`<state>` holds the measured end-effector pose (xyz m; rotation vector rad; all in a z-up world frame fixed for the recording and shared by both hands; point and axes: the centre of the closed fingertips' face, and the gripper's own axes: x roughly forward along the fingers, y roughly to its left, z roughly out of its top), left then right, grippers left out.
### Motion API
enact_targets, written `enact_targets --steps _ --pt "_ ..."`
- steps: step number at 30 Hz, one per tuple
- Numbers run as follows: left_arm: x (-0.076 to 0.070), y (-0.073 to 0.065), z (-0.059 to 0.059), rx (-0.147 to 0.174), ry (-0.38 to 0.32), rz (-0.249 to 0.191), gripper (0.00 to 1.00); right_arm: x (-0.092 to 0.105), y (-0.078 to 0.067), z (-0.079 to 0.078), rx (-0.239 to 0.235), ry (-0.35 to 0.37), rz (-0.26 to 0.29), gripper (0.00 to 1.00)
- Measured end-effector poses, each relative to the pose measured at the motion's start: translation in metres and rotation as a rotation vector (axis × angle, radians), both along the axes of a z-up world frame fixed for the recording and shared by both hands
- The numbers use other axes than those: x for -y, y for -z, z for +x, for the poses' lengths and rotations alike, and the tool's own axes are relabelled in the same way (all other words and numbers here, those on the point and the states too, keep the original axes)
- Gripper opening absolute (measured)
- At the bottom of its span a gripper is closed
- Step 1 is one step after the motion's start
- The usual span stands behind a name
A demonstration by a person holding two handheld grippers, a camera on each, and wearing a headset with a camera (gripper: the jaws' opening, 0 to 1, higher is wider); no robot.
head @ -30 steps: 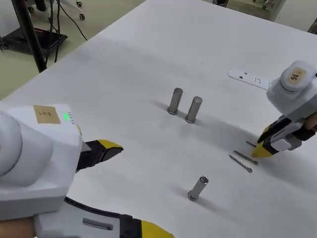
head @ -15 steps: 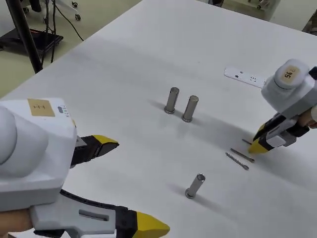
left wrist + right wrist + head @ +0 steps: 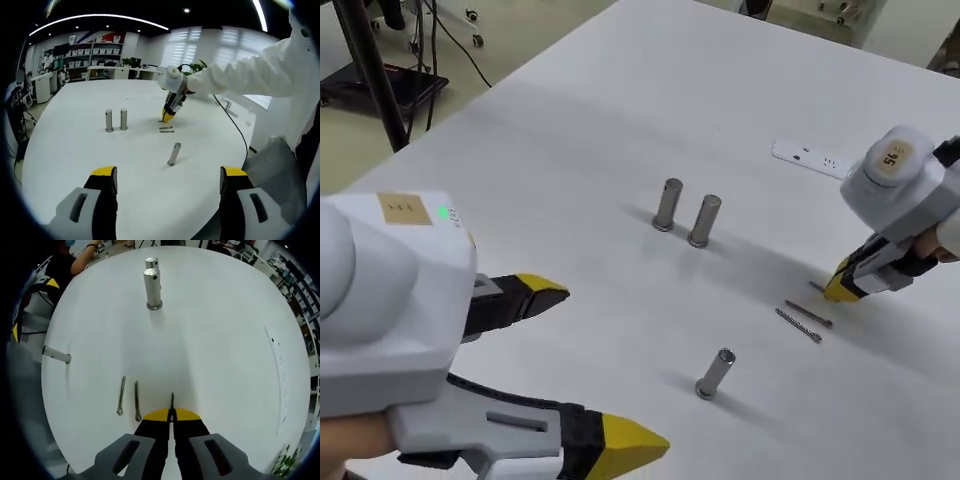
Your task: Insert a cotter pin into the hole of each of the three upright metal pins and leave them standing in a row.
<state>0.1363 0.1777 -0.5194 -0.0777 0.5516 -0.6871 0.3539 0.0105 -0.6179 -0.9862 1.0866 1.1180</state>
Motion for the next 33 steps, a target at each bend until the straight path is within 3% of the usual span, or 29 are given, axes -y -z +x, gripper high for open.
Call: enact_targets --steps 12,16,21,26,33 --pt "-0.001 -0.006 0.005 0.014 -0.008 0.001 0.81 0.0 0.001 0.003 -0.012 -0.005 0.02 0.0" --pt "0.0 -0.011 0.008 0.028 -0.011 -0.001 0.81 0.0 0.0 0.001 -0.006 -0.047 0.028 0.0" --pt "0.003 -0.014 0.009 0.034 -0.004 0.003 0.81 0.003 -0.003 -0.003 -0.031 -0.046 0.046 0.0" --pt "0.008 -0.018 0.009 0.042 0.005 0.0 0.81 0.002 -0.017 -0.009 -0.013 -0.037 0.099 0.0" --pt "0.016 -0.017 0.007 0.038 0.022 -0.006 0.8 0.001 -0.043 -0.027 0.046 -0.077 0.167 0.0"
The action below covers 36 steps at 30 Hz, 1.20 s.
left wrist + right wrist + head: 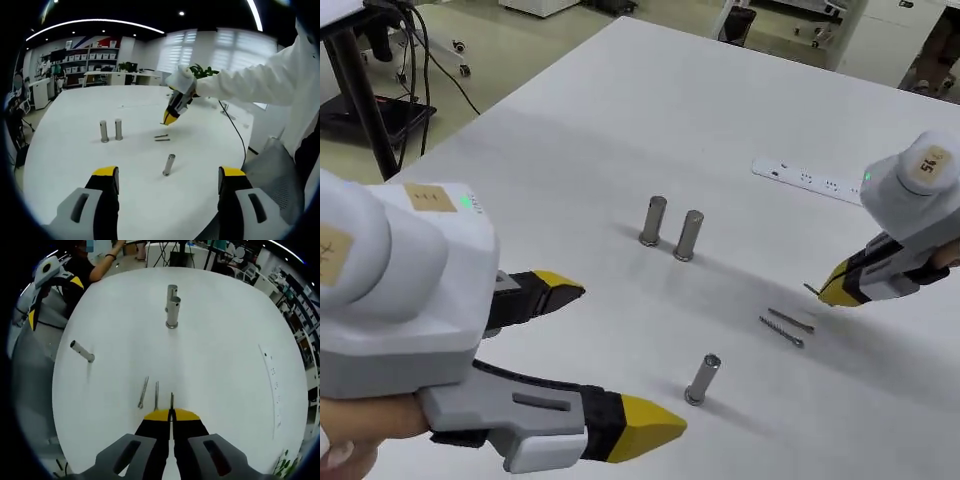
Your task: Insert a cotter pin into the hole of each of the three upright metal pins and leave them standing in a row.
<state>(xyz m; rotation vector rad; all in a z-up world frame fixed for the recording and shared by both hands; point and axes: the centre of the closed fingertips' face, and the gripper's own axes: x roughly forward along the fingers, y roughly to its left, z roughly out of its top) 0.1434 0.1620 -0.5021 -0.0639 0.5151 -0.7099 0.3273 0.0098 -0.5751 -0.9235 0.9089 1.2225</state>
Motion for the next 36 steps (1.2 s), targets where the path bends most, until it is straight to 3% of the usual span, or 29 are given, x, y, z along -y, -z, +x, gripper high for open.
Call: enact_targets --steps 11,16,22,23,26,34,36 --pt "0.01 0.0 0.003 -0.017 0.021 -0.015 0.74 -0.008 -0.032 -0.028 0.102 -0.019 0.134 0.0" --pt "0.014 0.003 0.006 -0.04 0.016 -0.038 0.71 -0.011 -0.048 -0.041 0.138 0.005 0.234 0.0" --pt "0.021 0.006 0.006 -0.062 0.011 -0.074 0.68 -0.009 -0.057 -0.059 0.196 -0.009 0.267 0.0" --pt "0.022 0.006 0.006 -0.063 0.012 -0.076 0.68 -0.009 -0.059 -0.062 0.215 -0.012 0.274 0.0" --pt "0.027 0.007 0.008 -0.075 0.019 -0.08 0.66 -0.011 -0.067 -0.066 0.21 0.001 0.336 0.0" --pt "0.045 0.008 0.008 -0.09 0.067 -0.076 0.61 -0.017 -0.087 -0.083 0.301 -0.017 0.392 0.0" --pt "0.051 0.007 0.009 -0.098 0.068 -0.105 0.58 -0.017 -0.088 -0.088 0.32 -0.028 0.396 0.0"
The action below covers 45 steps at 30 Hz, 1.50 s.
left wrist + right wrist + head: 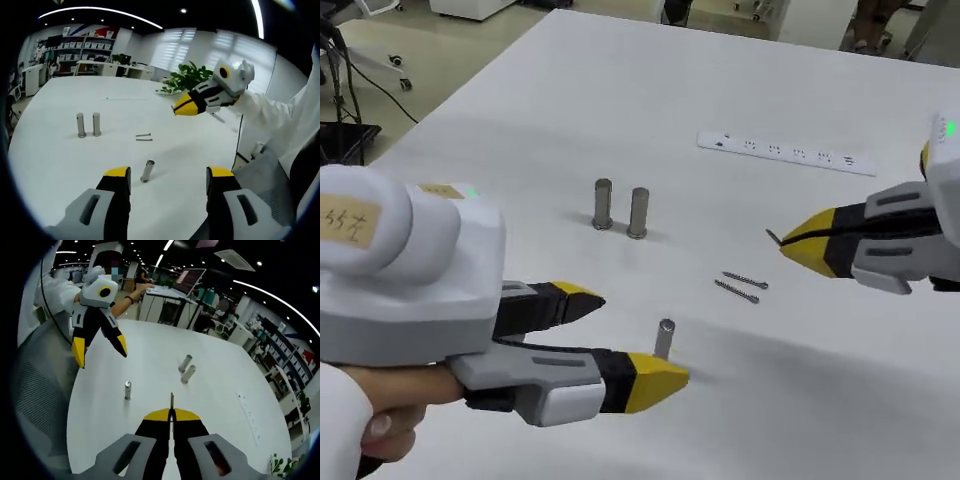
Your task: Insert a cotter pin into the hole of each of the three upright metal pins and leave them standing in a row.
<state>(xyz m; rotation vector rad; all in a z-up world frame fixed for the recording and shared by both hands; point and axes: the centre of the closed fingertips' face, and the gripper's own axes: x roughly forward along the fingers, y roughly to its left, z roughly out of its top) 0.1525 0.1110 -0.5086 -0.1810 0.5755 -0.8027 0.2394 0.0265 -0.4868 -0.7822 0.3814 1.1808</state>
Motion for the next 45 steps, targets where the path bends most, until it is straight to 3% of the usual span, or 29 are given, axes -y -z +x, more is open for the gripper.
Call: enact_targets --steps 2,8,12,15,17,18,24,36,45 --pt "0.006 -0.002 0.001 -0.014 -0.002 -0.04 0.54 0.0 0.003 -0.006 0.022 -0.019 -0.022 0.0" --pt "0.017 -0.003 0.008 -0.014 0.015 -0.035 0.48 -0.002 0.007 -0.024 0.042 -0.047 -0.029 0.0" --pt "0.025 -0.009 0.014 -0.008 0.013 -0.069 0.43 -0.004 0.008 -0.035 0.046 -0.072 -0.022 0.0" --pt "0.031 -0.014 0.016 -0.002 0.028 -0.086 0.36 -0.005 0.009 -0.042 0.059 -0.106 -0.049 0.0" --pt "0.036 -0.016 0.016 0.001 0.043 -0.089 0.32 -0.007 0.009 -0.047 0.047 -0.122 -0.046 0.0" --pt "0.038 -0.016 0.016 0.002 0.047 -0.09 0.3 -0.009 0.011 -0.055 0.014 -0.143 -0.04 0.0" --pt "0.052 -0.02 0.013 -0.018 0.085 -0.13 0.15 -0.014 0.01 -0.062 0.022 -0.171 -0.039 0.0" --pt "0.061 -0.024 0.014 -0.044 0.079 -0.181 0.06 -0.021 0.008 -0.069 0.039 -0.193 -0.032 0.0" --pt "0.063 -0.021 0.011 -0.064 0.078 -0.188 0.01 -0.024 0.01 -0.076 0.028 -0.217 -0.038 0.0"
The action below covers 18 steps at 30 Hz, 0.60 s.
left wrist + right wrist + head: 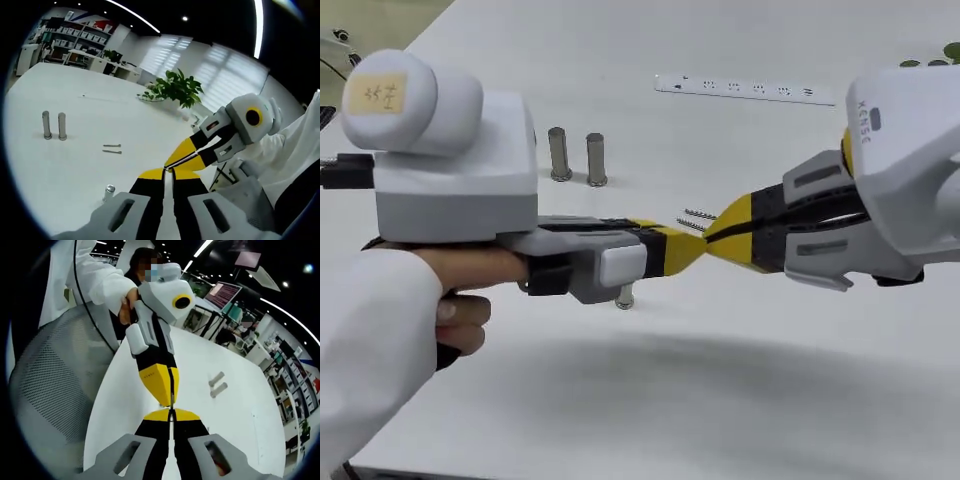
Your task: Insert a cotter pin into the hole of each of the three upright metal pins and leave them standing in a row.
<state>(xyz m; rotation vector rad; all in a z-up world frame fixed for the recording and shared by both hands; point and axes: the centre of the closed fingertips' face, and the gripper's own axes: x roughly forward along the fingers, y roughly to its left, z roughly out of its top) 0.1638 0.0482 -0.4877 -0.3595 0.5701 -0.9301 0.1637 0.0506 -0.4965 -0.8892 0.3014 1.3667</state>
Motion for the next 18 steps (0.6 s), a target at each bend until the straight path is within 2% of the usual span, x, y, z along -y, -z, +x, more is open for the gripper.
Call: enact_targets --steps 16,17,18 --pt "-0.0001 0.0028 -0.0029 -0.038 -0.002 -0.016 0.0 -0.0022 0.0 -0.0058 0.01 -0.026 -0.015 0.0" --pt "-0.0004 0.0031 -0.0037 -0.057 -0.006 -0.026 0.0 -0.0023 0.0 -0.0062 0.01 -0.03 -0.015 0.0" --pt "-0.001 0.003 -0.004 -0.058 -0.004 -0.029 0.0 -0.0027 -0.0001 -0.0068 0.007 -0.031 -0.015 0.0"
